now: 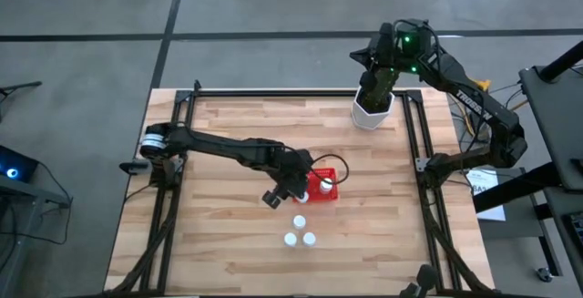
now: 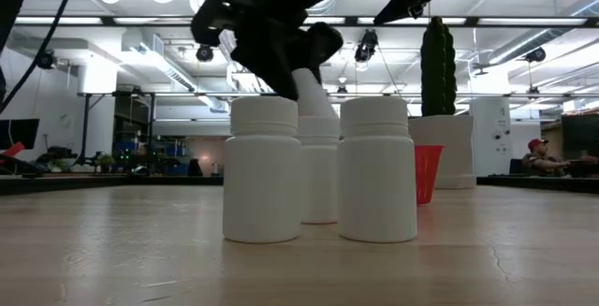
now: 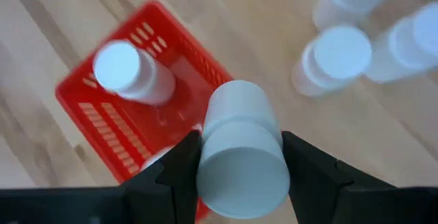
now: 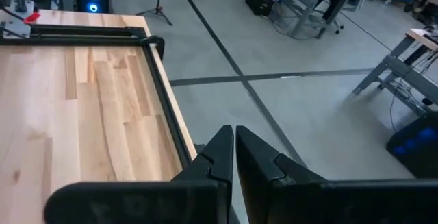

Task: Pick and place pill bottles into a basket
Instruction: Adjust the white pill bottles in the red basket

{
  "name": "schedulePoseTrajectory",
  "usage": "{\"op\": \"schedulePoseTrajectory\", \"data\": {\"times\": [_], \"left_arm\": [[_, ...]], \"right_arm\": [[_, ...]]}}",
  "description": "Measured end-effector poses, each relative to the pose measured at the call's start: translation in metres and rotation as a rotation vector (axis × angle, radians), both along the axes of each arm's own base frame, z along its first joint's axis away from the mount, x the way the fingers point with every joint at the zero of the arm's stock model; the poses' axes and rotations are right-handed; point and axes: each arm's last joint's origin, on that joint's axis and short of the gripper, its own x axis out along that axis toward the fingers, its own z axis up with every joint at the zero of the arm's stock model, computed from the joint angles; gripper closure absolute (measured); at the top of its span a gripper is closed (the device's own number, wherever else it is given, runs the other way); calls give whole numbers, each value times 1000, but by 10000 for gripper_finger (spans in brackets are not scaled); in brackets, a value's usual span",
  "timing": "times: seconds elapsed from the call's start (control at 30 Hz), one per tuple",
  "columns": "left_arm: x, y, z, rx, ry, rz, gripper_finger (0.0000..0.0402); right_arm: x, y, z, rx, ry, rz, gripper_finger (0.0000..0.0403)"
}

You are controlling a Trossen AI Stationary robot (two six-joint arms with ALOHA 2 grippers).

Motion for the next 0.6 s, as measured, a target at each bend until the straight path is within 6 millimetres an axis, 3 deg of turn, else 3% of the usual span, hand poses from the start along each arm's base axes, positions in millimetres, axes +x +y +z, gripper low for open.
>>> {"op": "schedulePoseTrajectory", "data": {"times": [0.37,0.6], "left_arm": [[5,3,14,97,-23,-18,247],[4,8,13,143,-18,-6,247]], "right_arm": [[0,0,-2,11,1,5,394],[0,0,-3,15,5,4,394]]}}
